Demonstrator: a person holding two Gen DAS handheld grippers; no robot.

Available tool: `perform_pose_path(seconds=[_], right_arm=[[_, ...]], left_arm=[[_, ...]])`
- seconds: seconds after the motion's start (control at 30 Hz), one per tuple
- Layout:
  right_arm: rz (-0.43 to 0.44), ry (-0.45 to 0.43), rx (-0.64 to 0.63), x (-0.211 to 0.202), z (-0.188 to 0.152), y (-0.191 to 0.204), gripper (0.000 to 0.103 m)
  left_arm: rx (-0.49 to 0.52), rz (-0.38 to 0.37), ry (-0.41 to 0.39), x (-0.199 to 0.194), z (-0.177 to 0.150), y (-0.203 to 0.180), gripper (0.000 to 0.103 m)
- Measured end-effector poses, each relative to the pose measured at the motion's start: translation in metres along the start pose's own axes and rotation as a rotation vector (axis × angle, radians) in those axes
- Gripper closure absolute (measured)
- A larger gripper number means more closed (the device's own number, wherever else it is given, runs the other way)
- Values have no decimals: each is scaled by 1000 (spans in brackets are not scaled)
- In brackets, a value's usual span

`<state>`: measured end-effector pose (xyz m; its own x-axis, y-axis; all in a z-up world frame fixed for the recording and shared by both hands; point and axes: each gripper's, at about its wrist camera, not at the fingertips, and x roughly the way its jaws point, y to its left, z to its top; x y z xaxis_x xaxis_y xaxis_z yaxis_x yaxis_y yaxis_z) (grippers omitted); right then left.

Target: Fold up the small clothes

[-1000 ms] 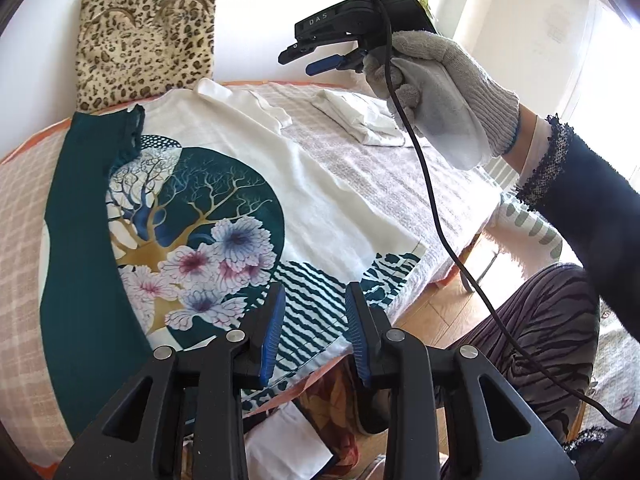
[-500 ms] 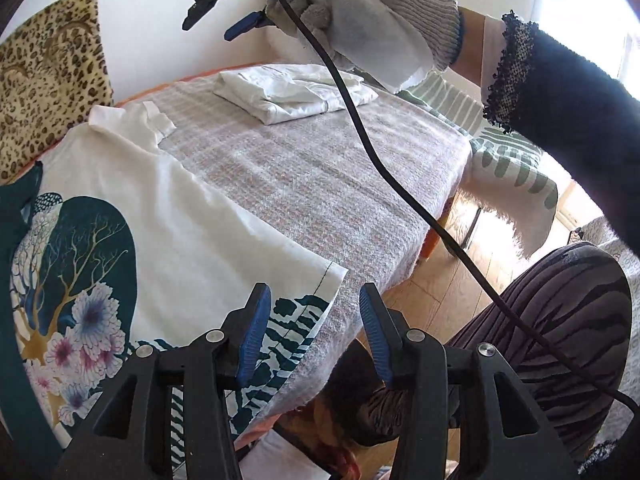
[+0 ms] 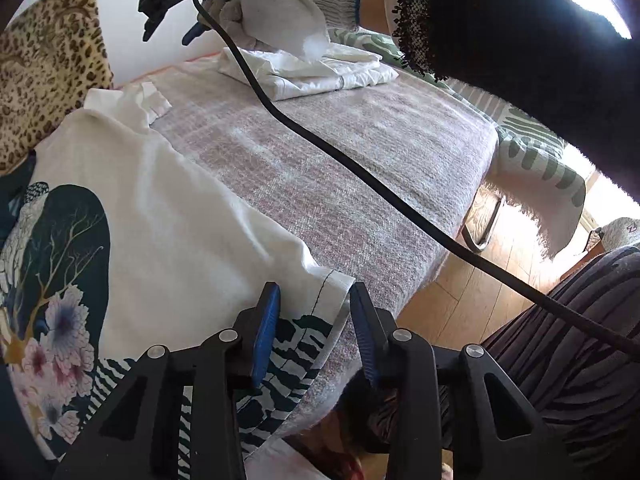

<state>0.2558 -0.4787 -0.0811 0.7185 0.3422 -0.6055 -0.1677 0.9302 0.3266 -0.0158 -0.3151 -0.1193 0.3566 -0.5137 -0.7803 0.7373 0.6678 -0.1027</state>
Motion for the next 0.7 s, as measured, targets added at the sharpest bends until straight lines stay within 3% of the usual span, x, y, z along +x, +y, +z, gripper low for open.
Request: perform_pose_path(seconds=[0.1, 0.2, 0.5, 0.67, 0.7], right_arm=[[-6, 9, 14, 27, 9, -4, 43], [-6, 16, 44, 52, 17, -12, 43], [-64, 33, 44, 120, 36, -13, 43], [-123, 20, -10, 137, 39, -3, 55], [-134, 20, -21, 139, 39, -1, 66]], left_arm=[[-33, -26, -27, 2, -1, 6, 89], [-69, -51, -47, 2, -1, 14, 96], [-173, -143, -100, -7, 3, 32, 98], [-226, -189, -113, -7, 0, 39, 98], [-231, -193, -118, -8, 0, 40, 99]])
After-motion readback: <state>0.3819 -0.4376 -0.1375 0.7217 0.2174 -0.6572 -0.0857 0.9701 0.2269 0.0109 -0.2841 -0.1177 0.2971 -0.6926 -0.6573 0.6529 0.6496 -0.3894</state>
